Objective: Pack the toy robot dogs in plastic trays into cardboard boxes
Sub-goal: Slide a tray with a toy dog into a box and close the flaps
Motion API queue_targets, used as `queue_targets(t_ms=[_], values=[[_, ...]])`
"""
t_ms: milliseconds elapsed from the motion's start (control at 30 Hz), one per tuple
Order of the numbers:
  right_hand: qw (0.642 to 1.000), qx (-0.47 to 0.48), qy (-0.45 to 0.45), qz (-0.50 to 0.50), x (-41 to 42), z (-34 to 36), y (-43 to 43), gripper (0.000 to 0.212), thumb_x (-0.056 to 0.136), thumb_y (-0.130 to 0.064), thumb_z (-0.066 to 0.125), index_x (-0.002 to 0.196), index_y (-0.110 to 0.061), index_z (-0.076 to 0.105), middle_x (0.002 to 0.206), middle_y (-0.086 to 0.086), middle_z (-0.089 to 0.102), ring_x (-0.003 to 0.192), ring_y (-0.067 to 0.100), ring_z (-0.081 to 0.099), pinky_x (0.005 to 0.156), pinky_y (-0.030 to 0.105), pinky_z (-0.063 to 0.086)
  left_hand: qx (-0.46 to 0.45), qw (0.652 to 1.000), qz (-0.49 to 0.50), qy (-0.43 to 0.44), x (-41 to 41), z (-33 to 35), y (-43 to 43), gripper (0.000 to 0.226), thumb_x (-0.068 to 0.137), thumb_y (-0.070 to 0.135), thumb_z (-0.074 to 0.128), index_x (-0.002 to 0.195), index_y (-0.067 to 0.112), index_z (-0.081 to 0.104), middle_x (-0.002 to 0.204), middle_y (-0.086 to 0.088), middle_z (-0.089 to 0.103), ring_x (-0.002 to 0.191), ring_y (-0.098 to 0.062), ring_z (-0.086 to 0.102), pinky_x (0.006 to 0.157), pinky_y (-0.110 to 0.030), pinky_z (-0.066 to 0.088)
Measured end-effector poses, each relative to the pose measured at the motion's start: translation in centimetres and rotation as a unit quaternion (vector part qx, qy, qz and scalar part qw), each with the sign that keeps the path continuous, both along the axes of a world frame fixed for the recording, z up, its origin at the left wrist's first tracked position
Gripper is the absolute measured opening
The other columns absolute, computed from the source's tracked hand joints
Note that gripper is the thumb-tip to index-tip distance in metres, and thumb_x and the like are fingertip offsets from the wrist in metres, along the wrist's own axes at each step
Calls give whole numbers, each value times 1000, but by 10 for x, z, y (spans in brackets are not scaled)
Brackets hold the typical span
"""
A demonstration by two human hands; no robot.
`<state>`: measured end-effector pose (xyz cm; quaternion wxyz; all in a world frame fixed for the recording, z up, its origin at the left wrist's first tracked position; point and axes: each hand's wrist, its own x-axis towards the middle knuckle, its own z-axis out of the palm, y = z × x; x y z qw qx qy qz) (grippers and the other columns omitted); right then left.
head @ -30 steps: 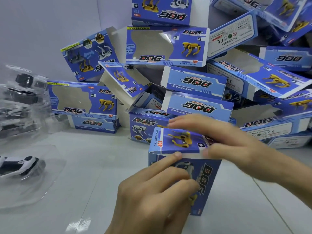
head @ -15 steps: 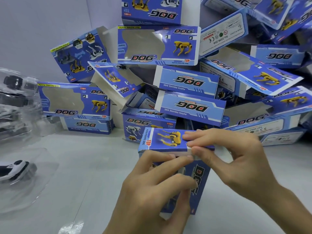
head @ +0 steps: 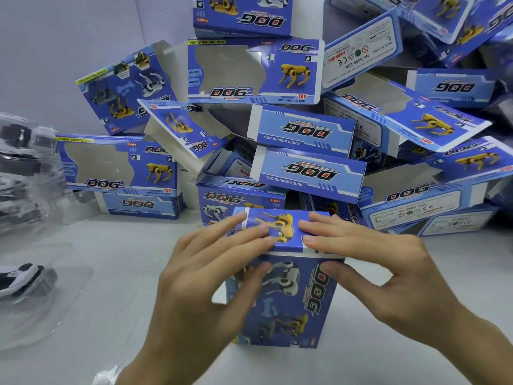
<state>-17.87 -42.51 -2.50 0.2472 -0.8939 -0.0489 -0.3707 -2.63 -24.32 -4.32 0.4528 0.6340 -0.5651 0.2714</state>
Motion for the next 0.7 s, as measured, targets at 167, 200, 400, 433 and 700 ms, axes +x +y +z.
queue_targets(t_ms=[167,200,400,433,700], values=[[1000,-6,-24,-1,2,-7,2,26,92,-15,66,118,-14,69,127,-6,67,129,8,57,107,30,46,-1,1000,-21,-13,12,-4,-2,21,91,25,64,109,21,73,119,10,69,119,-8,62,93,-39,50],[1000,0,-29,-4,2,-7,4,25,93,-16,65,117,-15,70,126,-7,68,128,8,57,106,30,47,2,1000,-23,-12,11,-4,-2,19,91,26,64,108,23,73,118,12,70,118,-7,62,94,-39,49],[995,94,3,-21,2,-4,14,17,88,-26,69,105,-27,73,123,-19,68,127,7,57,97,41,53,-2,1000,-24,0,16,4,0,14,88,30,66,99,30,74,111,20,70,111,2,63,97,-36,43],[995,95,24,-28,3,1,16,15,86,-34,70,101,-32,70,126,-22,65,128,6,54,97,43,51,-1,1000,-24,1,16,6,0,14,87,30,66,99,29,74,110,19,70,110,3,64,97,-37,43],[938,-112,324,-50,49,68,26,42,74,-51,77,88,-33,42,84,-7,58,74,11,52,59,24,43,23,998,-62,-14,3,3,12,28,88,18,62,113,26,73,127,14,66,125,-7,58,96,-35,52]])
